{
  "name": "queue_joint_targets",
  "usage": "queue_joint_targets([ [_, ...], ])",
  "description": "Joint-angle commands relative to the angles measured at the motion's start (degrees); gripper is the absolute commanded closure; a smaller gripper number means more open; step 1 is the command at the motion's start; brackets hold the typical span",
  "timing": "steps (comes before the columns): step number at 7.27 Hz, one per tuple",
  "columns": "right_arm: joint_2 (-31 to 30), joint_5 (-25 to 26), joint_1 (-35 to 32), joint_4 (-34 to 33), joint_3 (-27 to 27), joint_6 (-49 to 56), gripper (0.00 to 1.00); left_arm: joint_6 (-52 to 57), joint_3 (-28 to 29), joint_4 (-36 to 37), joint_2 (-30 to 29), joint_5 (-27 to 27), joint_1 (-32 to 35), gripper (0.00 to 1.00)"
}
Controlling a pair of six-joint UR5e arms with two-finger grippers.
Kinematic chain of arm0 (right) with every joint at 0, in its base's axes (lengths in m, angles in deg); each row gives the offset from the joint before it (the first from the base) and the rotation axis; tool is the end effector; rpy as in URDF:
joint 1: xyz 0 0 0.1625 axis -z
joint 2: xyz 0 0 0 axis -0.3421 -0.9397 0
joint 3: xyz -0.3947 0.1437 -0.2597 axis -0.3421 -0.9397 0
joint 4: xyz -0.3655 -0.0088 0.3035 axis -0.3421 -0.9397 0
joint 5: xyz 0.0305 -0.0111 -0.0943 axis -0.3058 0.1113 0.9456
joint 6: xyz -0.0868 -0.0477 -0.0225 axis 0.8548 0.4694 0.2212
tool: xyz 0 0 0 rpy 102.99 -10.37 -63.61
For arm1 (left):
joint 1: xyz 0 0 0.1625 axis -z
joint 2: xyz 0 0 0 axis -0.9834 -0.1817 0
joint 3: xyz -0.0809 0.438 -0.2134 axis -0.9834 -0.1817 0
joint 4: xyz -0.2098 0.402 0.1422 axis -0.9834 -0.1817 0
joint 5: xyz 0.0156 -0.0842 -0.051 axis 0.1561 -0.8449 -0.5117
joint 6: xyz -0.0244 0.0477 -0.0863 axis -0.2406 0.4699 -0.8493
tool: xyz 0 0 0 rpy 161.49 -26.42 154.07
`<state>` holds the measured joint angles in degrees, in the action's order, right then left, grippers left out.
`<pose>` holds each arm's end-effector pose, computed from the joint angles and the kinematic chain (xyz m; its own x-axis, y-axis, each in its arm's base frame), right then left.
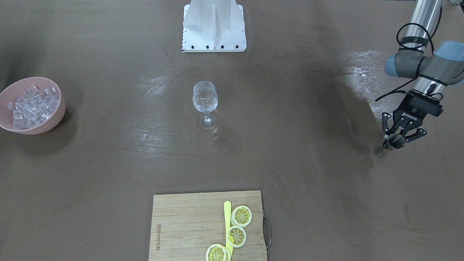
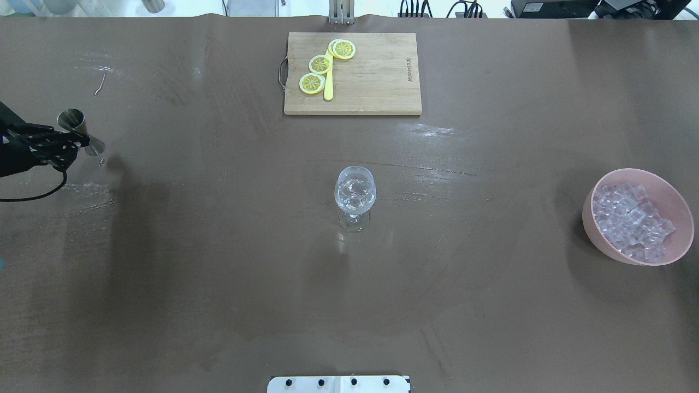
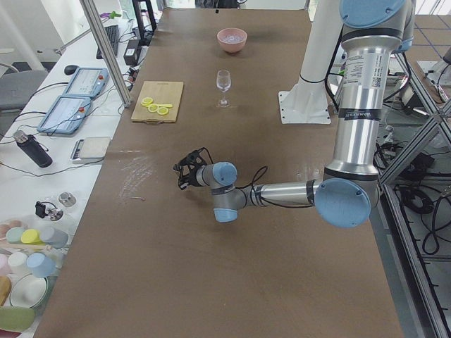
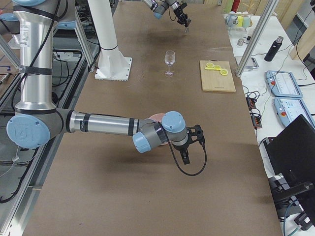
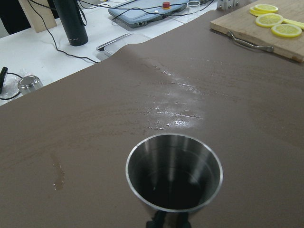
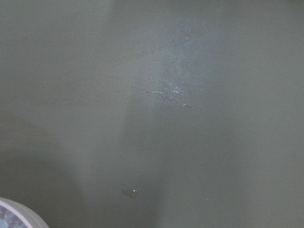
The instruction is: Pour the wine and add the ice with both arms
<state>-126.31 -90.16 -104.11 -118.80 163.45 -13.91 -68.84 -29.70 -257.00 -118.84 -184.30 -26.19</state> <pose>0.0085 -0.5417 0.7114 0.7006 -0.2210 0.6785 -0.0355 0.9389 0.3424 0.2647 -0.5405 0.6870 0.6480 0.6002 -0.4688 0.1547 0.4990 0.8527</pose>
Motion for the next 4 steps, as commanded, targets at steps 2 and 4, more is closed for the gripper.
queue_joint_targets([
  [2,0.1,0.1,0.0,0.0,-0.1,0.0,0.00,0.1,0.2,0.0,0.1,0.2,-1.0,1.00],
  [4,0.3,0.1,0.0,0.0,-0.2,0.0,0.00,0.1,0.7,-0.2,0.1,0.1,-1.9,1.00],
])
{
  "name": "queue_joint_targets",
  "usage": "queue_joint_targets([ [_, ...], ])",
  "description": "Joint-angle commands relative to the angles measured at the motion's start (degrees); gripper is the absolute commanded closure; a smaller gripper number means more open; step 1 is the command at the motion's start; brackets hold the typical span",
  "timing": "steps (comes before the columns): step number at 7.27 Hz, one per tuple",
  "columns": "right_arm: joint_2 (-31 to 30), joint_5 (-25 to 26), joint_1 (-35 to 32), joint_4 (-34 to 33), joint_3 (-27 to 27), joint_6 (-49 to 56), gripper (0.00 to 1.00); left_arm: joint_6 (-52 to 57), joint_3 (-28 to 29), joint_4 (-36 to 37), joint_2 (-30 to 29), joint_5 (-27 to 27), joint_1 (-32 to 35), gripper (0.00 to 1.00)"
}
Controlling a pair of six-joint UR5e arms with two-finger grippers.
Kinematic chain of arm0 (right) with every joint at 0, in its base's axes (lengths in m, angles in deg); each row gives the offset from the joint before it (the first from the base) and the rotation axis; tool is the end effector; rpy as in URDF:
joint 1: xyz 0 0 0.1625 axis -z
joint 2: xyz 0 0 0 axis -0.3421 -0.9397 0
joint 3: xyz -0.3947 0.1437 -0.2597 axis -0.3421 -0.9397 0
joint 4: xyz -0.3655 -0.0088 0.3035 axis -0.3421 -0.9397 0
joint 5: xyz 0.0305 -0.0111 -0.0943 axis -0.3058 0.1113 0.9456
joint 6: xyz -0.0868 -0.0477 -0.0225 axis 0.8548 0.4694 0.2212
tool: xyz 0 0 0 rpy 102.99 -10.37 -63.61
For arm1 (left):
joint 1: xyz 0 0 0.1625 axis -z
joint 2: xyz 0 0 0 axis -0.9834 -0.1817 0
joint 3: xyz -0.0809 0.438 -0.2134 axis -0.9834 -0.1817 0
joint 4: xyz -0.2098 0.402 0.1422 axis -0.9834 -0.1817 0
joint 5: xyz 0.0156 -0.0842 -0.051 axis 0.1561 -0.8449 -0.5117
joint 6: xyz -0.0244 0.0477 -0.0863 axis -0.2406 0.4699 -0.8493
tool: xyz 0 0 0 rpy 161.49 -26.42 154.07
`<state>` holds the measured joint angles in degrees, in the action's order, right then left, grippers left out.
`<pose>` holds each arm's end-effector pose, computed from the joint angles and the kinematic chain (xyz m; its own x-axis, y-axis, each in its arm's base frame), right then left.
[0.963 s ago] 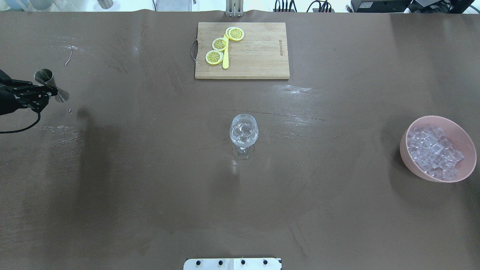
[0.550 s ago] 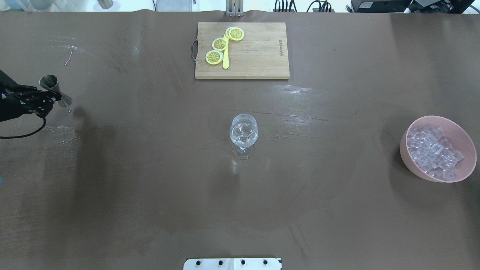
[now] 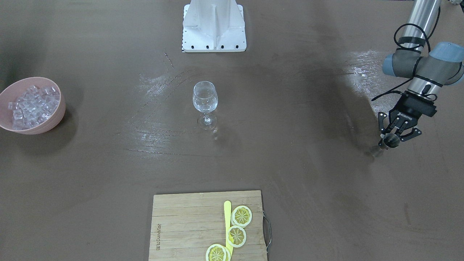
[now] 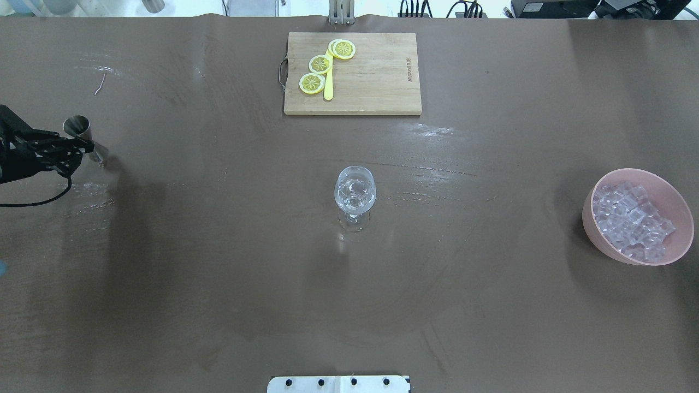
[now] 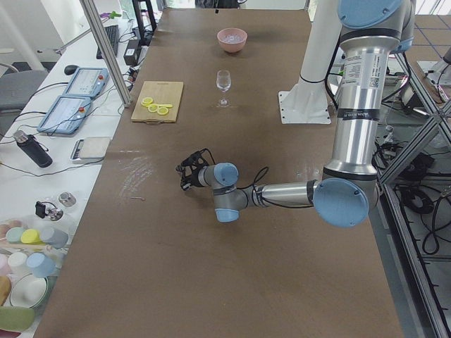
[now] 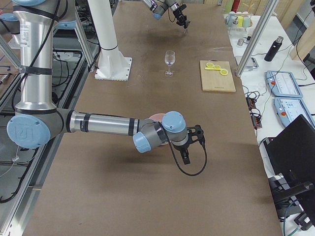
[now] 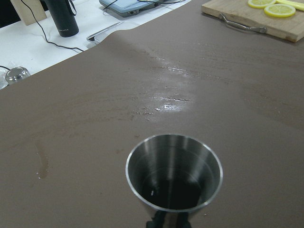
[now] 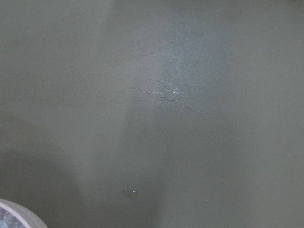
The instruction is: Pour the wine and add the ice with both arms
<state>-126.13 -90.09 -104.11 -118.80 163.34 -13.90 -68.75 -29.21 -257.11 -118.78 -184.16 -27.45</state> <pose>0.0084 -0.5433 0.7109 0.7014 -0.2216 0.6774 -0.0356 0.9384 0.3438 0.2757 -0.5340 0.6923 0.6388 0.6110 -0.4676 0.1394 0.5058 0.8513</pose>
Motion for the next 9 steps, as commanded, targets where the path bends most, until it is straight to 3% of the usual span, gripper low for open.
queue_joint_targets([
  [1,0.2,0.0,0.0,0.0,-0.1,0.0,0.00,0.0,0.2,0.0,-0.2,-0.1,-0.9,1.00],
  [5,0.2,0.0,0.0,0.0,-0.1,0.0,0.00,1.4,0.2,0.1,-0.2,-0.1,-1.5,0.82],
  [9,0.3,0.0,0.0,0.0,-0.1,0.0,0.00,3.7,0.6,0.3,-0.3,-0.2,-1.5,0.76],
])
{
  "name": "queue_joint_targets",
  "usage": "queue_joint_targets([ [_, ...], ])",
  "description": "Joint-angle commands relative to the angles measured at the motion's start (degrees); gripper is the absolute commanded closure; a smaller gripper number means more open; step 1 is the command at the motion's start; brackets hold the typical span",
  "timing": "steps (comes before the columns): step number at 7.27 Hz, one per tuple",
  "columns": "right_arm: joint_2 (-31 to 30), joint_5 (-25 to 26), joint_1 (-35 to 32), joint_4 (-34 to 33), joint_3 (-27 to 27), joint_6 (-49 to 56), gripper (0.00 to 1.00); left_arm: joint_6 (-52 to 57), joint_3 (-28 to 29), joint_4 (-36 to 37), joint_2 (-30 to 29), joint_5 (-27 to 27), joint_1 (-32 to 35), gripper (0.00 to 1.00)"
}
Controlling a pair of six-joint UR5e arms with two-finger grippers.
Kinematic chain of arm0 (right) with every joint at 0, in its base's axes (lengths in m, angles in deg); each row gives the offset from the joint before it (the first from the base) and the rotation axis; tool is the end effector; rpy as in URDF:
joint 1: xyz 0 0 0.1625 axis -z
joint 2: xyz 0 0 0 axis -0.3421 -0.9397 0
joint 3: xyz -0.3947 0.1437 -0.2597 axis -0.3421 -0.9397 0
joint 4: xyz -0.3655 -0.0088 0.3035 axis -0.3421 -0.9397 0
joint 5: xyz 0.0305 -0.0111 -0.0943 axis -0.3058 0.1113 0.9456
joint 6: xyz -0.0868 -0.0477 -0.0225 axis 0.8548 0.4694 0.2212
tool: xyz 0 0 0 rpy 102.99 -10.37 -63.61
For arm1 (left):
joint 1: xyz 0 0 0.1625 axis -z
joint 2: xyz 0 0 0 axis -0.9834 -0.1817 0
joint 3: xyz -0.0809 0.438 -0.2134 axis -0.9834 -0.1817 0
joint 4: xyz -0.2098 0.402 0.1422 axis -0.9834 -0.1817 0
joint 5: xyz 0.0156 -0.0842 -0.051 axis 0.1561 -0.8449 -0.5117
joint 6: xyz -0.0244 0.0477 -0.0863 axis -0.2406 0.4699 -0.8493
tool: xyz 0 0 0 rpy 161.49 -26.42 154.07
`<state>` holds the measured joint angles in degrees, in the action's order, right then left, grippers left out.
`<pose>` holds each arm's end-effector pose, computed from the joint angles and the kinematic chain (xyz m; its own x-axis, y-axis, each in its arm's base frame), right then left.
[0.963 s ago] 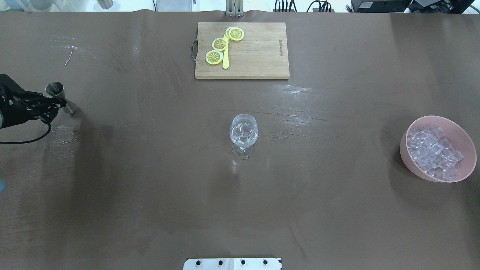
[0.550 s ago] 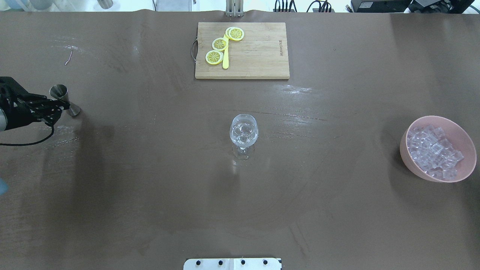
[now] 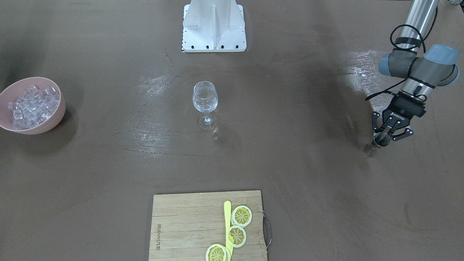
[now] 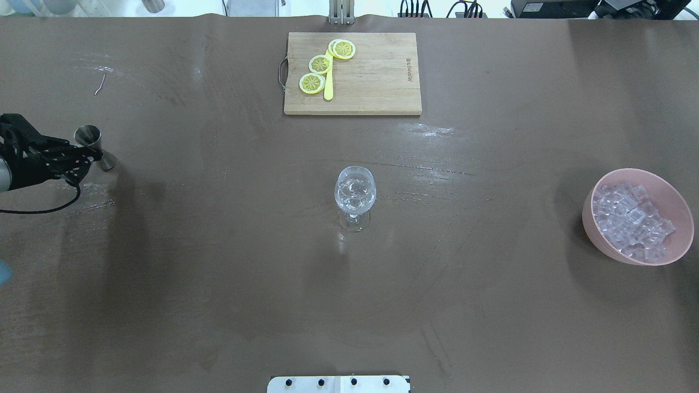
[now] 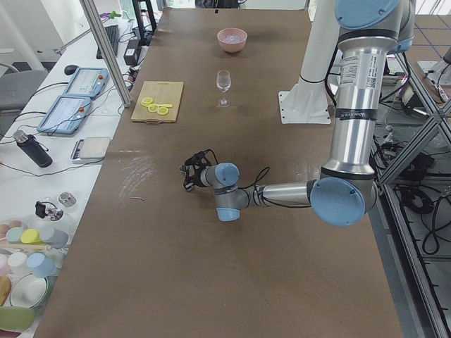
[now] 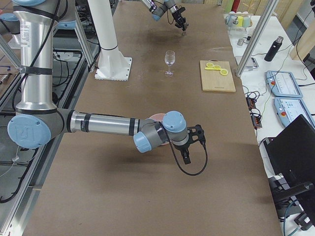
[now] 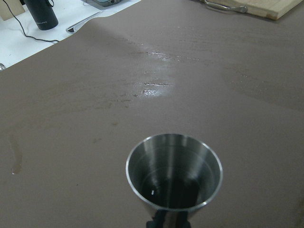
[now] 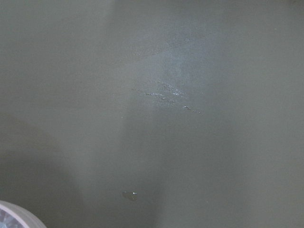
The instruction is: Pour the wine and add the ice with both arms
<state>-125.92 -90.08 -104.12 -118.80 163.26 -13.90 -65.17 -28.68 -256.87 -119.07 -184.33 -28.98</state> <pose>0.0083 -0.5452 0.7097 0.7014 -0.2230 0.6770 -0.0359 0.9376 0.3460 0.2917 -0.5282 0.6950 0.6290 0.6573 -0.4151 0.0812 0.4755 0.8760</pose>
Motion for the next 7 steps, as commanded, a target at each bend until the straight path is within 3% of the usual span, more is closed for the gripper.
queue_joint_targets([
  [1,0.1,0.1,0.0,0.0,0.0,0.0,0.00,0.1,0.1,0.1,-0.1,-0.1,0.0,0.76],
  [4,0.2,0.1,0.0,0.0,0.0,0.0,0.00,0.1,0.2,0.1,-0.1,-0.2,0.0,0.63],
  [7,0.2,0.1,0.0,0.0,0.4,-0.3,0.00,0.1,0.1,0.0,-0.1,-0.5,0.0,0.60],
])
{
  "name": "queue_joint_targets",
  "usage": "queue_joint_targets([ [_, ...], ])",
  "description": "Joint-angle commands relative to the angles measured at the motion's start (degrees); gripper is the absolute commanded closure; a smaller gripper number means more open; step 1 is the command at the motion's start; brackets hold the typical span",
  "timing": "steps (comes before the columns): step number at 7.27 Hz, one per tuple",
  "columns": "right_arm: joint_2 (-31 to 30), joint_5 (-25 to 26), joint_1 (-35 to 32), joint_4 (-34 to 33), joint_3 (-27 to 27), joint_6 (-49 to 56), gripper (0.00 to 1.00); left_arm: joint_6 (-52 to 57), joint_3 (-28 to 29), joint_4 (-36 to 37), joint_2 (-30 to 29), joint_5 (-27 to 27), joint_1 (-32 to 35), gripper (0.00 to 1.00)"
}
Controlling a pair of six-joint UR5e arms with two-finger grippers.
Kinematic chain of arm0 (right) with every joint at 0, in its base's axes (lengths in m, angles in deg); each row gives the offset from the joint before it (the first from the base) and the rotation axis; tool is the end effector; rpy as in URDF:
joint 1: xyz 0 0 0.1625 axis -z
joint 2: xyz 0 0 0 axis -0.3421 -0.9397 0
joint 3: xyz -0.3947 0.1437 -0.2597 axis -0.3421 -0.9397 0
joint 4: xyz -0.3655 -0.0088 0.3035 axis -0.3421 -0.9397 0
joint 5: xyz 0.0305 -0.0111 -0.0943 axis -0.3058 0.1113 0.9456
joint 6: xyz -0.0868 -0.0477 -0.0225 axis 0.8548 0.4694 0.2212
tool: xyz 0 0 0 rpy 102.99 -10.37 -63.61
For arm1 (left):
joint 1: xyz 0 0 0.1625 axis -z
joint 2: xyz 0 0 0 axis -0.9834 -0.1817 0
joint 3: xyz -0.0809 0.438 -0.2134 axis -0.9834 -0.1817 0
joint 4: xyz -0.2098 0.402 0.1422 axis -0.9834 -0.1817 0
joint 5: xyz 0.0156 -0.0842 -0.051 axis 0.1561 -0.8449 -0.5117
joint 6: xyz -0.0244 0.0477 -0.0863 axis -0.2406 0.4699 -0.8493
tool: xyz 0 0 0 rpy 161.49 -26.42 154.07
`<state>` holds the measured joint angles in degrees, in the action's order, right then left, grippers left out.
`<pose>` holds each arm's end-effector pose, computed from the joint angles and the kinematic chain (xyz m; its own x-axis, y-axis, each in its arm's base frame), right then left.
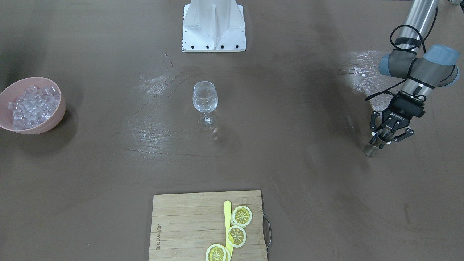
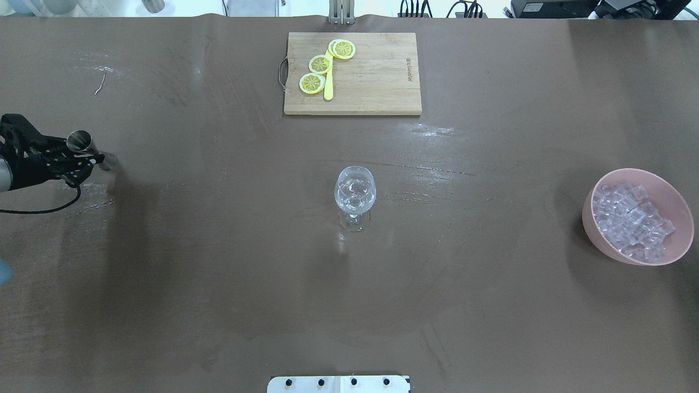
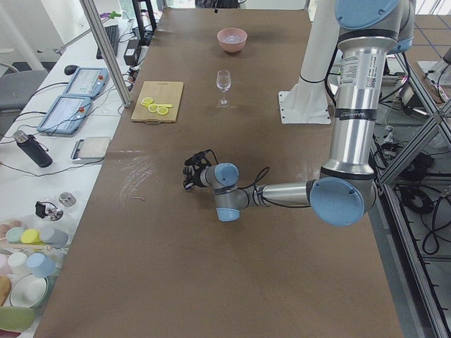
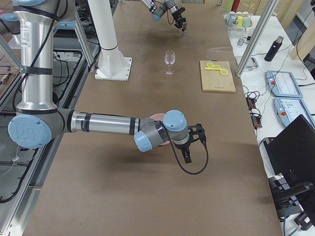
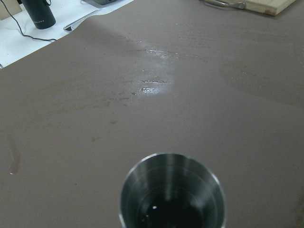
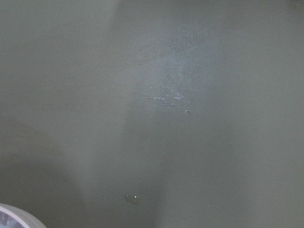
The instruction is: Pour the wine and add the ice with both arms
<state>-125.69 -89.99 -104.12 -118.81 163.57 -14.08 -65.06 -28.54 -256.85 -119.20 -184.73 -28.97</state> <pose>0.0082 -0.5478 0.7045 0.7017 -0.2258 0.6757 -0.0386 0.9350 0.3526 0.2928 -0.5286 0.6950 0.6244 0.6617 -0.4151 0.0778 0.4761 0.8760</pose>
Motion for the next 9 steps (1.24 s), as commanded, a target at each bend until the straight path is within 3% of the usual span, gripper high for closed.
queue_joint_targets([
  [1,0.1,0.1,0.0,0.0,0.1,-0.2,0.00,0.0,0.0,0.1,0.1,-0.2,0.1,0.58],
  [3,0.4,0.1,0.0,0.0,0.1,-0.3,0.00,0.0,0.2,0.0,-0.1,-0.3,0.0,0.43],
  [5,0.4,0.1,0.0,0.0,0.0,-0.3,0.00,0.0,0.4,0.0,-0.1,-1.6,0.1,0.10],
  [6,0.4,0.1,0.0,0.0,0.0,-0.3,0.00,0.0,0.5,0.0,0.1,-1.9,0.1,0.03],
  [9,0.5,0.1,0.0,0.0,0.0,-0.3,0.00,-0.2,0.3,0.0,1.1,-5.8,0.9,0.03],
])
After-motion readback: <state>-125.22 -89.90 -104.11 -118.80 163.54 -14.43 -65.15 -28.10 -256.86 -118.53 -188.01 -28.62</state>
